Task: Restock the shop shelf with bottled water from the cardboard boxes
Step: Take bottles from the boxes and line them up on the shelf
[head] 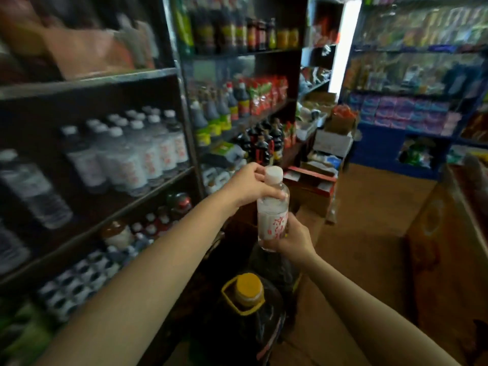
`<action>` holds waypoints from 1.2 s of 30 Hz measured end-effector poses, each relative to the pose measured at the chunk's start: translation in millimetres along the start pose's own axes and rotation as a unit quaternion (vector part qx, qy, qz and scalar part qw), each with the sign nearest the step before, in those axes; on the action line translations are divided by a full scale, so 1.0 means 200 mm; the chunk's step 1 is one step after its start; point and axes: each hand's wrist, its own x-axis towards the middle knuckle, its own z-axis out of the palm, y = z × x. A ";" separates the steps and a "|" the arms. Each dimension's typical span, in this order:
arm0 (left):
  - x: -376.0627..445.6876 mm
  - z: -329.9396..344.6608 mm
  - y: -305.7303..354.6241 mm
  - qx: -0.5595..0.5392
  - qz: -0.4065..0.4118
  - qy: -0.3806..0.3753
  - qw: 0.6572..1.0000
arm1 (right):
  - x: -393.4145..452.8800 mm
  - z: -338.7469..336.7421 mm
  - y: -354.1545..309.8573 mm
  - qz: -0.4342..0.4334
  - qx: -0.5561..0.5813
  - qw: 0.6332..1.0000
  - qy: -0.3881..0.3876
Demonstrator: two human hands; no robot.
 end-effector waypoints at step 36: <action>0.04 -1.81 -0.89 0.144 -0.109 0.354 0.917 | 0.74 1.84 -1.10 -0.102 -0.071 0.981 -0.148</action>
